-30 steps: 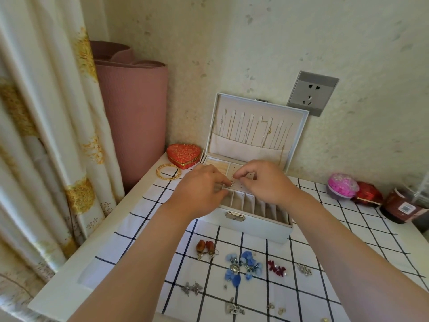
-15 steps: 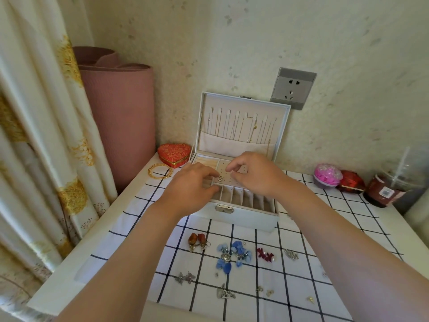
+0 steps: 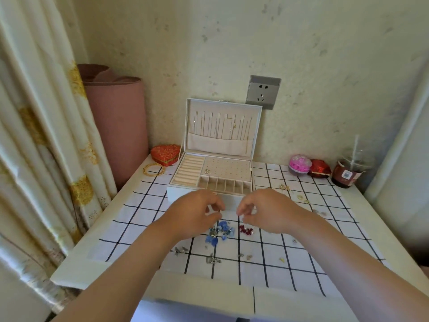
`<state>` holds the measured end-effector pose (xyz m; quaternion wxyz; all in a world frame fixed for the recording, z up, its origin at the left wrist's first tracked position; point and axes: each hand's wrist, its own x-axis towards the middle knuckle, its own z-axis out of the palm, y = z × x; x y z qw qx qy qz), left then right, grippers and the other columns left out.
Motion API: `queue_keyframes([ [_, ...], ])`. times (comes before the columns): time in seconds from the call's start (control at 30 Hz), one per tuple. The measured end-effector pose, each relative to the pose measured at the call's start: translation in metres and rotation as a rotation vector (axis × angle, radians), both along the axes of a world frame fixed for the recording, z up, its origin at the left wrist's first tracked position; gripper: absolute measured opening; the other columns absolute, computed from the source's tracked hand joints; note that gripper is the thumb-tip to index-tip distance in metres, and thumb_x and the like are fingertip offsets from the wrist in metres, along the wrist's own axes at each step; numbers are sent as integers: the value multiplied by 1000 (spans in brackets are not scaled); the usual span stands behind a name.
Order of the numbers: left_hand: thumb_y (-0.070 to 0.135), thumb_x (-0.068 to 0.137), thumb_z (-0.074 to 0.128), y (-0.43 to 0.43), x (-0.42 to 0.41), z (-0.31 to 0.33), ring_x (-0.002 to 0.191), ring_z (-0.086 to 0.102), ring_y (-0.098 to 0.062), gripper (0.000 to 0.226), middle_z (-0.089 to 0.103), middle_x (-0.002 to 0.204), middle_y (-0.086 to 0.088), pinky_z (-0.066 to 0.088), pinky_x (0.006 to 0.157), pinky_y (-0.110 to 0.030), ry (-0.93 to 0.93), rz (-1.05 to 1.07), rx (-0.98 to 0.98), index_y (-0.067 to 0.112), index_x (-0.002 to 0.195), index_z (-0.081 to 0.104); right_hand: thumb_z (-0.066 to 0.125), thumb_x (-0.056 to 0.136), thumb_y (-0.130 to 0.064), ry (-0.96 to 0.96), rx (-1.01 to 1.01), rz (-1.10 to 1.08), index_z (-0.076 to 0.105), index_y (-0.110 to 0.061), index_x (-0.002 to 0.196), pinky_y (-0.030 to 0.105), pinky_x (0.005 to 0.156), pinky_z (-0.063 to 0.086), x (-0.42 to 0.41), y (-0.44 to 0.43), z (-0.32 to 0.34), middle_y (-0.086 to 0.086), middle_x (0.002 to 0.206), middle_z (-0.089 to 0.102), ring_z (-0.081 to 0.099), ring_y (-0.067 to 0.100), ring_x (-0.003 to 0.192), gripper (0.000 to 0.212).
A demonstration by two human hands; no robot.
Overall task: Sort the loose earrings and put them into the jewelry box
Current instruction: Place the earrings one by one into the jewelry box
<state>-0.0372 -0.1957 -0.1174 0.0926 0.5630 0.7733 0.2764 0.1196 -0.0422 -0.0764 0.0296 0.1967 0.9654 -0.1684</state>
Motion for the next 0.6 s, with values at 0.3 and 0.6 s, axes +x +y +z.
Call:
queue_keyframes([
  [0.3, 41, 89, 63, 35, 39, -9, 97, 53, -9, 26, 63, 103, 11, 44, 78, -26, 187, -106, -92, 33, 112, 72, 77, 81, -38, -141, 81, -41, 77, -34, 101, 27, 81, 47, 13, 4, -15, -17, 95, 69, 61, 7, 96, 20],
  [0.6, 33, 86, 68, 52, 44, -15, 87, 59, -10, 15, 69, 94, 10, 51, 77, -29, 167, -84, -150, 29, 97, 78, 68, 84, -31, -75, 58, -34, 78, -31, 83, 33, 79, 54, 10, 12, -17, -15, 90, 71, 63, 10, 90, 10],
])
